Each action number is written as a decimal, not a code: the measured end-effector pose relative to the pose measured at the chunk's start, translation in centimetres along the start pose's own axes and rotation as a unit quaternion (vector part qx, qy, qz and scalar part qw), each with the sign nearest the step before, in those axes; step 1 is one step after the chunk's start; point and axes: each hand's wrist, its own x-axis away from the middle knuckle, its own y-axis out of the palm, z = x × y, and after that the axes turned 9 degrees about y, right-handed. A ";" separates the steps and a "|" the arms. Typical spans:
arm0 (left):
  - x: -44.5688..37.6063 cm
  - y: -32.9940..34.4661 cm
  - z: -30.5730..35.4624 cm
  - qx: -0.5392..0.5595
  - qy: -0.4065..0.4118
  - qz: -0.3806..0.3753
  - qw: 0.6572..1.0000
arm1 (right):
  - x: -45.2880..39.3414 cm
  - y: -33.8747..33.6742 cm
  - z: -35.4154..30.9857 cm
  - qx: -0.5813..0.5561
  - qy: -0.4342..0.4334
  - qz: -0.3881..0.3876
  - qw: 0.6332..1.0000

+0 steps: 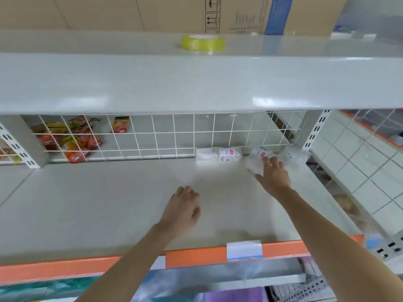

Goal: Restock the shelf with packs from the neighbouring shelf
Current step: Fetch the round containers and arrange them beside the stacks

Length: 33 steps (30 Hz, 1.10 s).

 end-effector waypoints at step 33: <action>6.6 -3.1 -0.7 -0.060 -0.202 0.048 0.976 | 1.4 1.9 -13.1 0.041 -0.287 -0.006 0.957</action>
